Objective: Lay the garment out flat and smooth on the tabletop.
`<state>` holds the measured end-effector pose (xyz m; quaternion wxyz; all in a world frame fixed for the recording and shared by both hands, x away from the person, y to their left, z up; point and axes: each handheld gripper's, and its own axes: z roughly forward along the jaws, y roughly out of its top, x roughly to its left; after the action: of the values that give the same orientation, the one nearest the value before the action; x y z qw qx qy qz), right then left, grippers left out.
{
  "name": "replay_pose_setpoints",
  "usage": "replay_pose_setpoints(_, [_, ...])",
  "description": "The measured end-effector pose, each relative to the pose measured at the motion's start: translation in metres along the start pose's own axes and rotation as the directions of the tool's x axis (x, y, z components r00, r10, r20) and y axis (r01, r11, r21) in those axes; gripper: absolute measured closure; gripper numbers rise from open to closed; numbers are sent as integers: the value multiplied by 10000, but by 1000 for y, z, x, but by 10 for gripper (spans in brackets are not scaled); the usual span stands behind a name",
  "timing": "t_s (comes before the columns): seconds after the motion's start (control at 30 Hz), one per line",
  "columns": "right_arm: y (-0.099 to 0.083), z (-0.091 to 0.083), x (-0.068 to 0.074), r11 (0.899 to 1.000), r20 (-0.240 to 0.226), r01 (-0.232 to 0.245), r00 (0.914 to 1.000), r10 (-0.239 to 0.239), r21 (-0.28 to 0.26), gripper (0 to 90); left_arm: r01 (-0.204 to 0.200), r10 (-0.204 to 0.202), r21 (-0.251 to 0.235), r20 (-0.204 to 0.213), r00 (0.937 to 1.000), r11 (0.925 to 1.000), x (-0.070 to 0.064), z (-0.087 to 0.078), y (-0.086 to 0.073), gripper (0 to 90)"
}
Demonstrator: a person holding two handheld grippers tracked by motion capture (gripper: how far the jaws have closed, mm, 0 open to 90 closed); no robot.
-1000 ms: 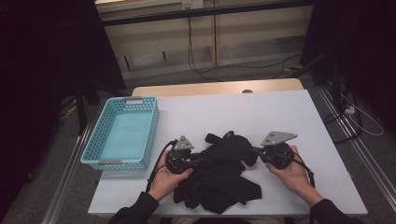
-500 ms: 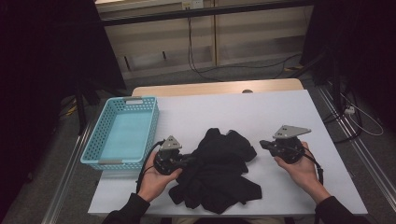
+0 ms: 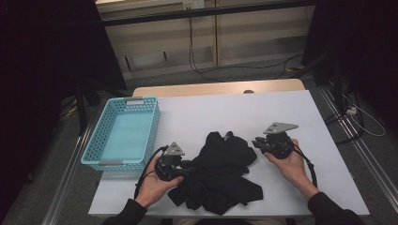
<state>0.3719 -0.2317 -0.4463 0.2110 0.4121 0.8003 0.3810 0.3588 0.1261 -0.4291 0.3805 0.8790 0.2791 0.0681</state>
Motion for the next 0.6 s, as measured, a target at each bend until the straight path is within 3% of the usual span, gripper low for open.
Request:
replay_pose_setpoints(0.1, [-3, 12, 3, 9981, -185, 180, 9997, -170, 591, 772, -142, 135, -515, -144, 9998, 9986, 2, 1, 13, 553])
replay_pose_setpoints(0.17, [-5, 14, 6, 9959, -210, 365, 9992, -348, 830, 772, -6, -7, -830, -153, 9999, 9965, 7, 2, 23, 529])
replay_pose_setpoints(0.27, [-3, 9, 8, 9968, -149, 444, 9989, -435, 658, 772, 151, -183, -1160, -264, 9995, 9931, 14, 7, 37, 517])
replay_pose_setpoints(0.37, [-5, 9, 6, 9963, -112, 347, 9994, -339, 786, 766, 431, -534, -1419, -699, 9961, 9889, 26, 22, 46, 544])
replay_pose_setpoints(0.43, [-7, 10, 6, 9955, -328, 360, 9989, -333, 871, 755, 465, -581, -1339, -841, 9948, 9899, 34, 36, 51, 552])
replay_pose_setpoints(0.5, [-9, 10, 8, 9970, -1015, 367, 9944, -296, 686, 726, 856, -958, -1373, -700, 9929, 9868, 42, 49, 54, 540])
replay_pose_setpoints(0.57, [-9, 9, 16, 9950, -1202, 710, 9908, -621, 710, 721, 1131, -1215, -1350, -560, 9910, 9844, 49, 60, 56, 512])
replay_pose_setpoints(0.6, [-10, 8, 19, 9942, -1395, 814, 9877, -710, 706, 710, 1072, -1151, -1299, -548, 9918, 9857, 50, 65, 58, 499])
